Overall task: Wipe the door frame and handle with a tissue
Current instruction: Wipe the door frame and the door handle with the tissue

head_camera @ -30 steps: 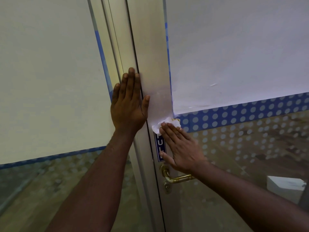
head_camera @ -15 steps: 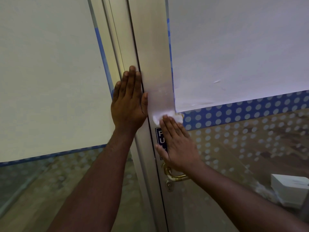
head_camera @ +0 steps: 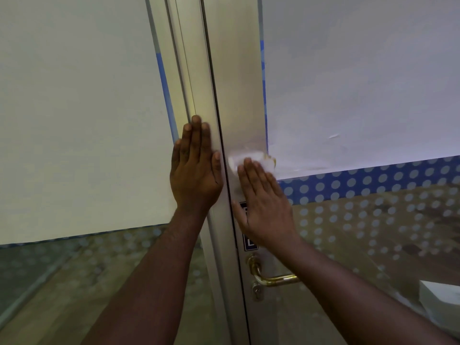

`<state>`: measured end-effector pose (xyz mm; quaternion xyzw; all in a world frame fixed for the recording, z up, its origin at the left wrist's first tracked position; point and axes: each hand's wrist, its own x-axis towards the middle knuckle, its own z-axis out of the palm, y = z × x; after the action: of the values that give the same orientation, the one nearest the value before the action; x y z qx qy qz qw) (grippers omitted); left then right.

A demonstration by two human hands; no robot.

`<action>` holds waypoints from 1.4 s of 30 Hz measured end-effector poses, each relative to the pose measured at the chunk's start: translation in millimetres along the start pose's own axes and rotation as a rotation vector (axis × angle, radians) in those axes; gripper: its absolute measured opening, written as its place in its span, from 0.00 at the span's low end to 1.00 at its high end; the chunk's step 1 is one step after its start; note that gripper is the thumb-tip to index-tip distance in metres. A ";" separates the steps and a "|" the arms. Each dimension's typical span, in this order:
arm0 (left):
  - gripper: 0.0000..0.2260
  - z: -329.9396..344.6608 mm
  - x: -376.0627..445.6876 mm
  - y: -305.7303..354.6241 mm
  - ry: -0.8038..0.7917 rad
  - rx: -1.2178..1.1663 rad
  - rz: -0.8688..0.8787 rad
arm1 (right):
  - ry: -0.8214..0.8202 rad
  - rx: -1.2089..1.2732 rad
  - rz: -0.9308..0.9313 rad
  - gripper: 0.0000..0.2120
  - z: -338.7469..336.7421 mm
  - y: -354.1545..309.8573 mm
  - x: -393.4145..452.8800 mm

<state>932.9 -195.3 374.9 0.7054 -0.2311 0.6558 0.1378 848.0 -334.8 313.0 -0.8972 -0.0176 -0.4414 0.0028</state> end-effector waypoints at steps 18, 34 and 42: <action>0.25 1.1 1.0 -1.8 -0.003 0.036 0.013 | 0.029 0.020 -0.065 0.35 -22.3 -6.4 32.8; 0.25 0.1 0.8 -2.1 0.001 0.047 0.009 | -0.126 0.010 -0.158 0.34 -6.2 9.9 -24.6; 0.25 1.3 0.4 -1.4 -0.012 0.039 0.002 | -0.028 0.036 -0.027 0.36 -22.2 11.8 18.4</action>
<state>934.8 -194.9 375.3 0.7115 -0.2198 0.6562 0.1220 842.1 -346.5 341.3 -0.9027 -0.0377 -0.4285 0.0128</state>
